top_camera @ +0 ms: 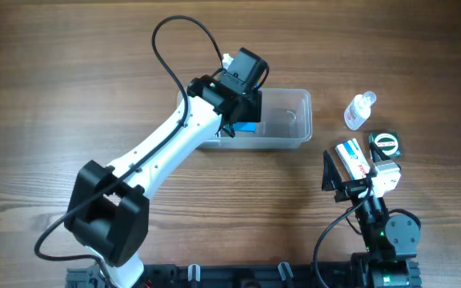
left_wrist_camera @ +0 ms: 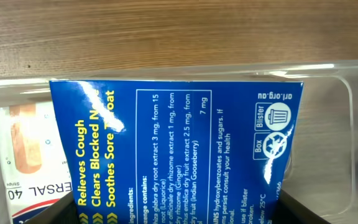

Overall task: Pack container
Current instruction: 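Carry the VapoDrops box into the container beside the Hansaplast box, then release the VapoDrops box and raise the left arm away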

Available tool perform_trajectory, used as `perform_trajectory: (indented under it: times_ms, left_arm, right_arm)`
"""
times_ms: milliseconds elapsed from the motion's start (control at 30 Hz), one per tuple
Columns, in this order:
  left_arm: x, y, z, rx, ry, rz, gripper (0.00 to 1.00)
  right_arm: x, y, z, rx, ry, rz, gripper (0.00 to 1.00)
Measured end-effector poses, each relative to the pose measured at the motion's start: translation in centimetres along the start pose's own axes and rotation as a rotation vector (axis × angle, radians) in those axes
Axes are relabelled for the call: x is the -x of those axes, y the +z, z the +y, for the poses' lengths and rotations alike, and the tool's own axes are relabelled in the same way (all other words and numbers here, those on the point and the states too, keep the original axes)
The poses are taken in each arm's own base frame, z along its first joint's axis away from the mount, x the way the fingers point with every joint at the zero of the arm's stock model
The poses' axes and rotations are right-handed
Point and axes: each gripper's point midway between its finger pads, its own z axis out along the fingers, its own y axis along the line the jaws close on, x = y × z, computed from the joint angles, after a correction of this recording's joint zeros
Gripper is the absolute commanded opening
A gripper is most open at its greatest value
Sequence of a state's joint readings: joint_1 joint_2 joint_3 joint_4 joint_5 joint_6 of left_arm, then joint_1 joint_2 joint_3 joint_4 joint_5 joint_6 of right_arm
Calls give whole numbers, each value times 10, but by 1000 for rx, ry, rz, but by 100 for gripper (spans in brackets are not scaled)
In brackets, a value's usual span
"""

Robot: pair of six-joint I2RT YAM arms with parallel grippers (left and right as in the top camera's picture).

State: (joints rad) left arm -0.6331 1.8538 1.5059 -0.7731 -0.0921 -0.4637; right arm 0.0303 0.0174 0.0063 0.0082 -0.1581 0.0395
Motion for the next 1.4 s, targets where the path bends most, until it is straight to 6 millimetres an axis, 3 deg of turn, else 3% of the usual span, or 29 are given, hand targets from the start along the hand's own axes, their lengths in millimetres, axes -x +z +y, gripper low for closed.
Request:
perform_trajectory:
  times_ms: [233,700,900,1133,1400]
  left_arm:
    - [-11,15,5,28,-17,47,67]
    - [-16,18,7,43,-56,68,69]
    - [-22,30,10,60,-64,94,70]
    - [-25,36,11,68,-65,107,83]
    - [-25,36,11,68,-69,106,83]
  right_arm:
    - [0,0,0,0,0,0,100]
    - [0,0,0,0,0,0,100]
    - [0,0,0,0,0,0,100]
    - [0,0,0,0,0,0,100]
    - [0,0,0,0,0,0,100]
